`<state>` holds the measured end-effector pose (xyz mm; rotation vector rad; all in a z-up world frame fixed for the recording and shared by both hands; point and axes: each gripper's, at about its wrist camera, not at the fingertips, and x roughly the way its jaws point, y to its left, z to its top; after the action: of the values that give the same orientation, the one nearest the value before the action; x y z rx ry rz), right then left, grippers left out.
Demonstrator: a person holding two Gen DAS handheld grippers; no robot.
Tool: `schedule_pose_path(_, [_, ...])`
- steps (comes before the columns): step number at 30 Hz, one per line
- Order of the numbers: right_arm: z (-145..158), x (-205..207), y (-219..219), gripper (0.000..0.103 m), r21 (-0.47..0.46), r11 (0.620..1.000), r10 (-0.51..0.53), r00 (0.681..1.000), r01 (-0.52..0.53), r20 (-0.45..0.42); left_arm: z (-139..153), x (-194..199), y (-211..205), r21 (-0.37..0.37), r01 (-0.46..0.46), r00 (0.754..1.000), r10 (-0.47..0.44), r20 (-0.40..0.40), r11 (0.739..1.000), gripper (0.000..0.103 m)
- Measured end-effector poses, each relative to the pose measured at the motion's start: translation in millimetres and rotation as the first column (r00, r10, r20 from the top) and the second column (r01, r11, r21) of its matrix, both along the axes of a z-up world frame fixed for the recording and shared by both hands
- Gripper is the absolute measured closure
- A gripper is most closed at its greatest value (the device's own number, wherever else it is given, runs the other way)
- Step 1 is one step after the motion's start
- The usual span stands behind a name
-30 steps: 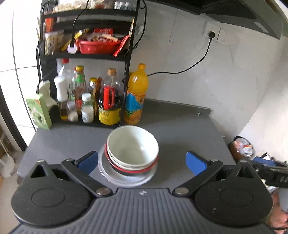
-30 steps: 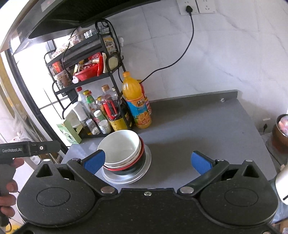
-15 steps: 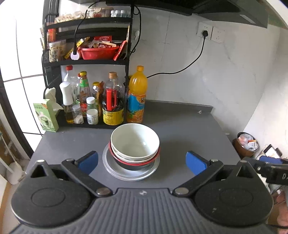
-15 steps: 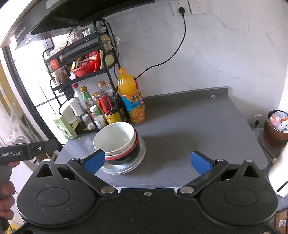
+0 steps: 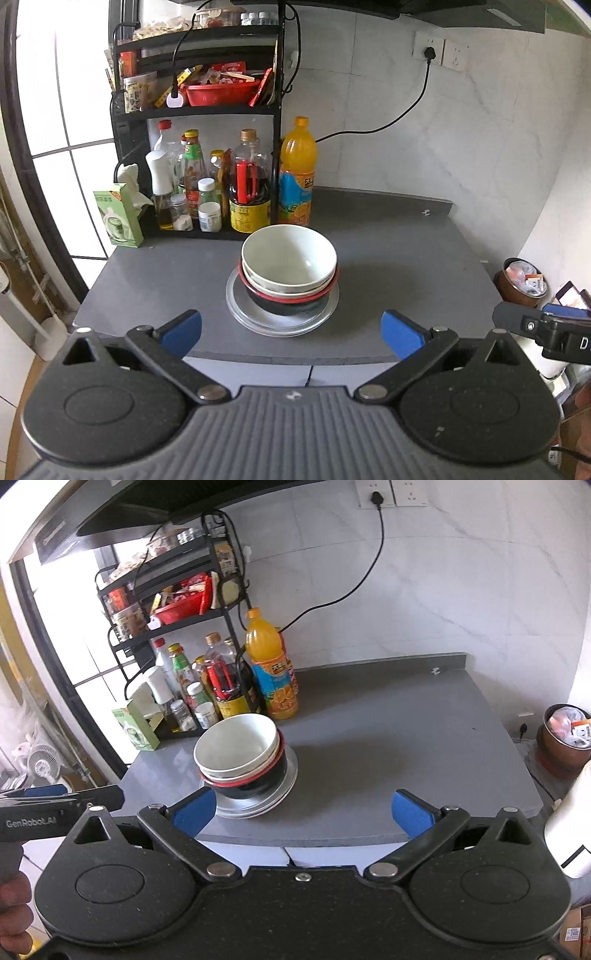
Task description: Organize plates and bowls
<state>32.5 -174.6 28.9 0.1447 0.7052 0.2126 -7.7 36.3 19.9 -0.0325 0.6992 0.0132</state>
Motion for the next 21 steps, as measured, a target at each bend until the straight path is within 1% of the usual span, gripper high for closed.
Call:
schedule_pose_path(5, [0, -4, 5, 0.001, -0.021, 1.0, 0.013, 1.0, -0.013, -0.011, 0, -7, -1, 0.001, -0.016, 1.0, 0.016, -0.007, 1.0, 0.0])
schedule_pose_path(9, [0, -9, 8, 0.001, -0.029, 0.999, 0.03, 0.999, -0.03, -0.012, 0, -11, -1, 0.027, -0.033, 0.999, 0.033, -0.011, 0.999, 0.0])
schedule_pose_path(14, [0, -12, 7, 0.001, -0.025, 1.0, 0.017, 1.0, -0.018, -0.023, -4, -17, -2, 0.043, -0.032, 0.999, 0.033, -0.022, 0.999, 0.0])
schedule_pose_path(17, [-1, -16, 9, 0.001, -0.027, 0.999, 0.021, 0.999, -0.021, -0.026, -3, -19, -4, 0.063, -0.032, 0.999, 0.033, -0.016, 0.997, 0.0])
schedule_pose_path(21, [0, -16, 11, 0.001, -0.025, 1.0, 0.013, 1.0, -0.013, -0.026, -3, -22, -2, 0.057, -0.043, 0.999, 0.044, -0.01, 0.997, 0.0])
